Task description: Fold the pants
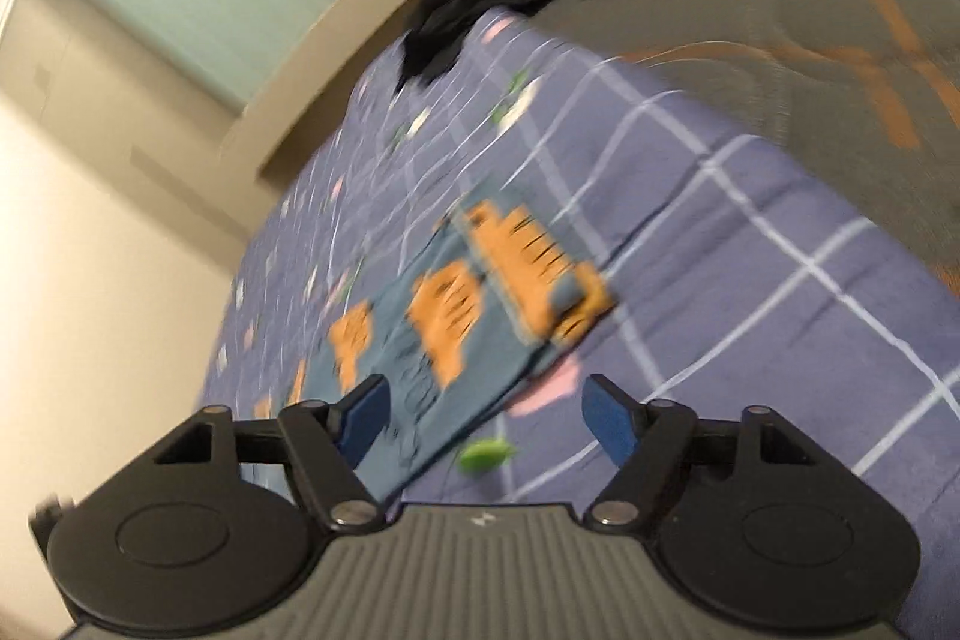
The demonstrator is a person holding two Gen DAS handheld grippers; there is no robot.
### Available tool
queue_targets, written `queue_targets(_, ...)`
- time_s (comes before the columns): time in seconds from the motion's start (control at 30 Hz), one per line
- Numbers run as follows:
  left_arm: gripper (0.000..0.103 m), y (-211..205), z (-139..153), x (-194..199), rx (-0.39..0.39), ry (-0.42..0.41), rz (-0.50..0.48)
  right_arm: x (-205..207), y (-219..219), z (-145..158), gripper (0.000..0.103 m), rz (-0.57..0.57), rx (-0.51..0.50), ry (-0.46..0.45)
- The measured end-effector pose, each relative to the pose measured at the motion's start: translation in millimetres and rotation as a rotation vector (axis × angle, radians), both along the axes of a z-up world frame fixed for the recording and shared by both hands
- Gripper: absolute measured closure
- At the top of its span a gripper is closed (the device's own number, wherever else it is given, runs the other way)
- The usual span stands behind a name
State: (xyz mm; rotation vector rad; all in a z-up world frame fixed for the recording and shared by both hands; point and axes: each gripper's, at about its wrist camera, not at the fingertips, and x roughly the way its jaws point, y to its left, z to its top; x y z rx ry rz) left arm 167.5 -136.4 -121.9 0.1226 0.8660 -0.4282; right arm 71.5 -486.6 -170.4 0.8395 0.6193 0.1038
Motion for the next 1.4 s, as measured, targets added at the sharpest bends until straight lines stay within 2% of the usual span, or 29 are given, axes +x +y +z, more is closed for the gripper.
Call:
queue_targets(0.07, 0.001, -20.2, 5.7, 8.7, -0.042, 0.006, -0.032, 1.5, -7.9, -11.8, 0.040, -0.061, 0.057, -0.013)
queue_targets(0.17, 0.001, -45.7, 12.1, 30.0, -0.119, 0.039, -0.062, -1.8, -19.9, -22.6, 0.044, -0.119, 0.102, -0.042)
queue_targets(0.3, 0.001, -62.6, 12.1, 73.9, -0.261, 0.166, 0.004, 4.4, -32.0, -36.3, 0.051, -0.134, 0.171, -0.051)
queue_targets(0.37, 0.001, -69.5, 9.7, 93.6, -0.321, 0.236, 0.043, 14.8, -30.3, -39.6, 0.060, -0.138, 0.182, -0.023)
queue_targets(0.4, 0.001, -73.8, 8.1, 102.2, -0.331, 0.265, 0.053, 19.1, -31.6, -41.2, 0.064, -0.136, 0.191, -0.023)
queue_targets(0.43, 0.001, -79.4, 7.7, 109.5, -0.321, 0.290, 0.066, 22.7, -32.3, -42.8, 0.078, -0.126, 0.189, -0.017)
queue_targets(0.47, 0.001, -87.6, 8.2, 115.1, -0.298, 0.304, 0.069, 25.4, -31.6, -43.4, 0.085, -0.107, 0.175, -0.021)
queue_targets(0.5, 0.001, -95.9, 9.5, 118.7, -0.271, 0.309, 0.055, 28.4, -29.0, -44.0, 0.086, -0.085, 0.164, -0.029)
queue_targets(0.53, 0.001, -102.3, 12.5, 121.2, -0.248, 0.307, 0.038, 28.2, -25.1, -40.7, 0.087, -0.067, 0.132, -0.053)
queue_targets(0.6, 0.001, -113.2, 18.0, 124.8, -0.230, 0.318, 0.004, 28.5, -10.5, -26.7, 0.088, -0.008, 0.007, -0.108)
queue_targets(0.77, 0.001, -122.0, 21.4, 135.4, -0.276, 0.392, -0.002, 30.1, 44.0, 4.8, 0.088, 0.165, -0.236, -0.227)
queue_targets(0.9, 0.003, -135.1, 10.9, 137.4, -0.228, 0.442, -0.031, 29.8, 84.7, 11.9, 0.088, 0.304, -0.351, -0.287)
queue_targets(1.0, 0.003, -139.3, 11.8, 133.9, -0.225, 0.438, -0.069, 24.9, 115.2, 18.1, 0.088, 0.391, -0.520, -0.342)
queue_targets(1.07, 0.003, -137.4, 12.3, 133.3, -0.233, 0.445, -0.075, 28.6, 126.2, 18.8, 0.087, 0.440, -0.542, -0.354)
queue_targets(1.13, 0.003, -137.1, 12.4, 132.3, -0.195, 0.438, -0.082, 29.7, 139.7, 16.5, 0.087, 0.475, -0.617, -0.362)
queue_targets(1.27, 0.003, -132.8, 9.5, 132.1, -0.155, 0.435, -0.078, 33.5, 146.3, 9.0, 0.087, 0.488, -0.615, -0.350)
queue_targets(1.4, 0.012, -122.1, 10.9, 133.6, -0.154, 0.394, -0.055, 31.6, 156.6, 9.6, 0.087, 0.506, -0.665, -0.364)
